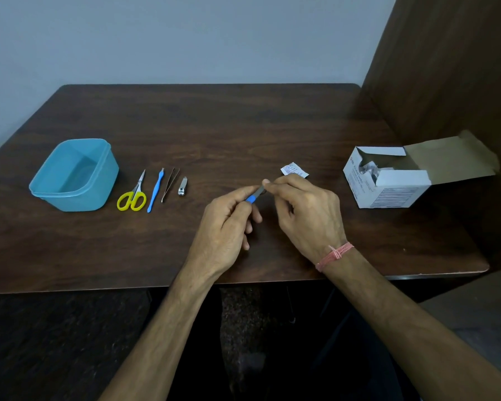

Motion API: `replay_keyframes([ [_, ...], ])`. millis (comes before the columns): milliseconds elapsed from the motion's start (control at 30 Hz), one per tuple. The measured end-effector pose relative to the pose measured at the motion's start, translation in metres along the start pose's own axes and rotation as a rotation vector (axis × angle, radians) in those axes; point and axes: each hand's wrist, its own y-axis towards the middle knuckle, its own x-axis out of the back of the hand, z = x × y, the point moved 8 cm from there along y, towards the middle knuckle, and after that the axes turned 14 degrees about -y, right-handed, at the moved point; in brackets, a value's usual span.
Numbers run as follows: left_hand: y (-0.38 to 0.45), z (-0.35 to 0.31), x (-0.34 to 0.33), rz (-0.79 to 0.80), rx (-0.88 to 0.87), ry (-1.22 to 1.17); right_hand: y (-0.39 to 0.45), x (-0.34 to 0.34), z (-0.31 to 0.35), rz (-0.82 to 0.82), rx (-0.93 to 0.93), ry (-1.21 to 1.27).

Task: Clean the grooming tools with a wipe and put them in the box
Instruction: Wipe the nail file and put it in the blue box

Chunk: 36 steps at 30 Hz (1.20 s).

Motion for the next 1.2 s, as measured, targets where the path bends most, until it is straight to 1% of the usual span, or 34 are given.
replay_keyframes([
  [167, 0.001, 0.001, -0.001, 0.008, -0.003, 0.025, -0.001, -0.003, -0.003, 0.022, -0.027, 0.012],
  [300, -0.001, 0.0, -0.001, -0.002, 0.002, 0.012, 0.002, -0.004, -0.012, 0.04, -0.117, 0.009],
  [367, -0.001, 0.0, -0.003, -0.019, 0.005, 0.009, 0.005, -0.005, -0.026, 0.026, -0.246, 0.039],
  [433, 0.0, -0.001, -0.003, -0.051, 0.005, 0.01, 0.001, -0.004, -0.053, -0.02, -0.489, 0.182],
  [467, 0.0, -0.002, -0.003, -0.065, 0.004, 0.011, -0.002, -0.004, -0.063, -0.045, -0.584, 0.245],
  [500, 0.0, -0.003, -0.004, -0.069, 0.002, 0.014, -0.005, -0.003, -0.069, -0.061, -0.626, 0.277],
  [533, -0.001, -0.004, -0.004, -0.068, 0.001, 0.022, -0.005, -0.002, -0.068, -0.069, -0.617, 0.287],
  [667, -0.002, -0.006, -0.003, -0.064, 0.005, 0.057, 0.0, 0.011, -0.039, -0.096, -0.412, 0.285],
  [733, -0.002, -0.006, -0.004, -0.054, 0.012, 0.071, 0.001, 0.011, -0.032, -0.094, -0.343, 0.247],
  [800, -0.002, -0.007, -0.005, -0.041, 0.013, 0.064, 0.0, 0.006, -0.029, -0.072, -0.286, 0.221],
  [933, -0.002, -0.008, -0.005, -0.027, -0.003, 0.036, -0.002, 0.0, -0.01, -0.003, -0.107, 0.137],
  [1067, -0.002, -0.007, -0.002, -0.024, -0.015, -0.027, -0.004, 0.001, -0.002, 0.026, -0.041, 0.2],
  [1200, -0.002, -0.008, -0.004, -0.011, -0.019, -0.007, -0.003, 0.005, -0.003, 0.026, -0.005, 0.237],
])
